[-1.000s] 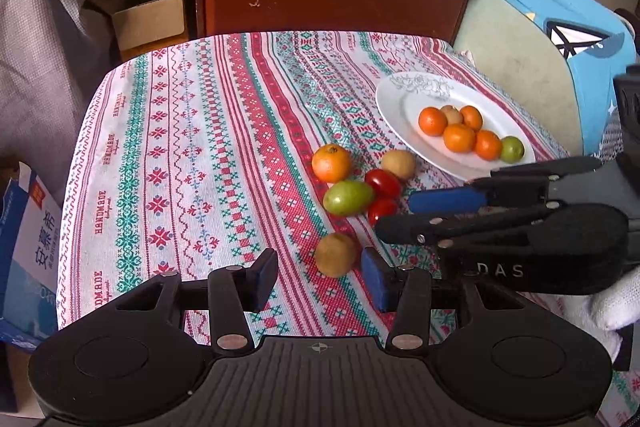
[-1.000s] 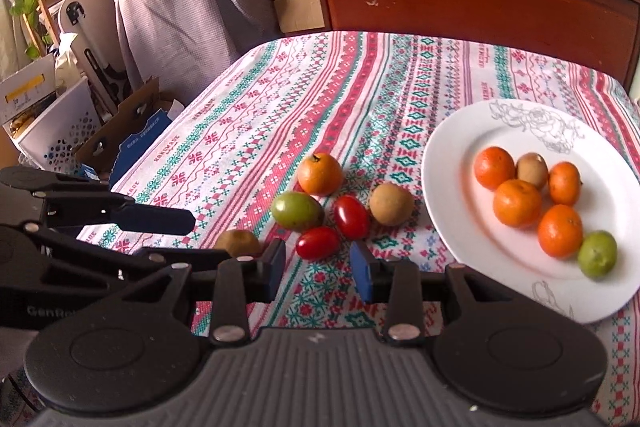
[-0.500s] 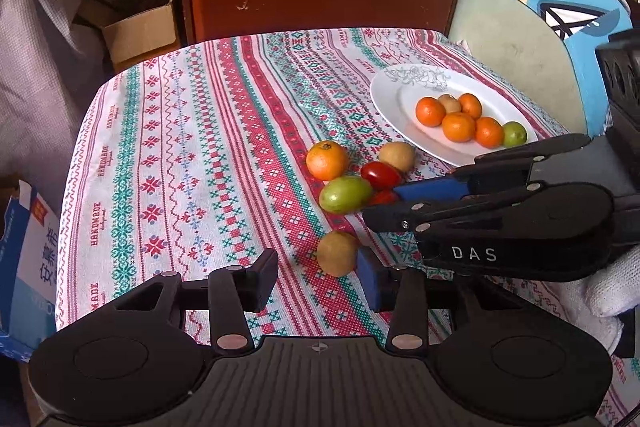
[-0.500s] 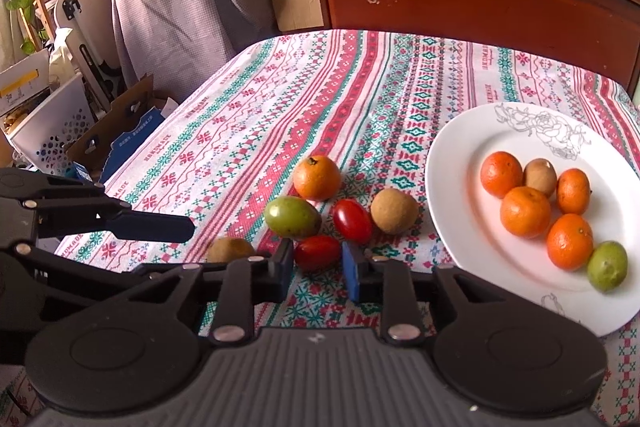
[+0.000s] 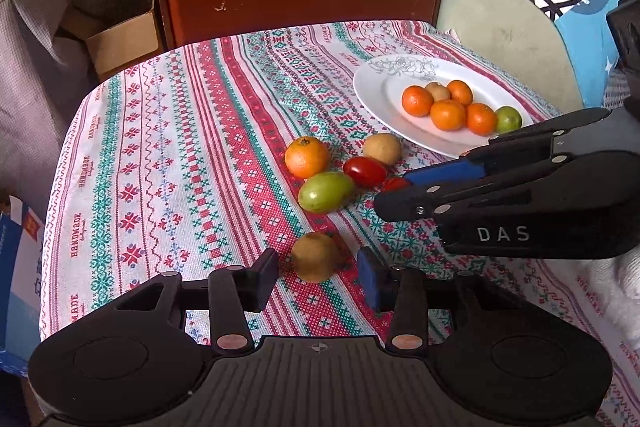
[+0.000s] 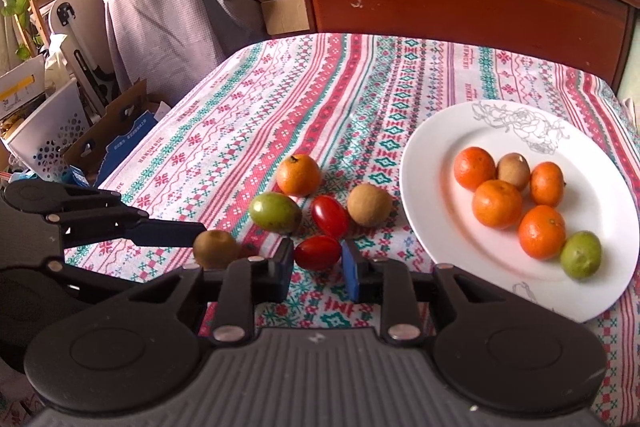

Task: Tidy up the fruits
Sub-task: 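Close left tool on a brown kiwi while right tool grips a red tomato, then carry kiwi in left tool and tomato in right tool onto plate, open both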

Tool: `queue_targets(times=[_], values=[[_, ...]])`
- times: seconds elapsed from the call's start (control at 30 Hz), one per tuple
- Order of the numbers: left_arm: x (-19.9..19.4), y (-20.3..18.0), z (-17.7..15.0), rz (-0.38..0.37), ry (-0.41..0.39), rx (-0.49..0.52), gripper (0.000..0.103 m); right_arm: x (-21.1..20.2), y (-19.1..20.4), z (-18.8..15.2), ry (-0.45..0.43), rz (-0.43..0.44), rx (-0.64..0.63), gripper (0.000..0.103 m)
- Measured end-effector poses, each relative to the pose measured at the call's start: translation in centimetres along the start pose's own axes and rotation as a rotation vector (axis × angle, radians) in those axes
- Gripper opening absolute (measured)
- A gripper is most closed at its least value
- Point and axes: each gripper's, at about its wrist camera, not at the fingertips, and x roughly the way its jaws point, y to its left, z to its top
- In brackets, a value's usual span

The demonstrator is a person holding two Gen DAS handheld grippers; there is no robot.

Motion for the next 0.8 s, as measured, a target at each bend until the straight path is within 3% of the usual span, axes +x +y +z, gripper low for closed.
queue_targets(times=[0.07,0.2,0.47,0.8], values=[[0.0,-0.2,-0.1,0.012,-0.008,0.019,0.03,0.1,-0.1,-0.1,0.005,-0.008,0.002,0.026],[0.0,-0.1,0.0,0.012,-0.015,0.02,0.022,0.1,-0.1,-0.1,0.008,-0.01,0.003,0.026],[-0.7,-0.2,0.6,0.03,-0.046,0.007,0.022,-0.6,-0.1,0.3,-0.013,0.0,0.011,0.026],[-1.4,0.0,4.6,-0.017,-0.157,-0.075,0.022,-4.0,-2.1,2.9,-0.146,-0.033,0.076,0.026]])
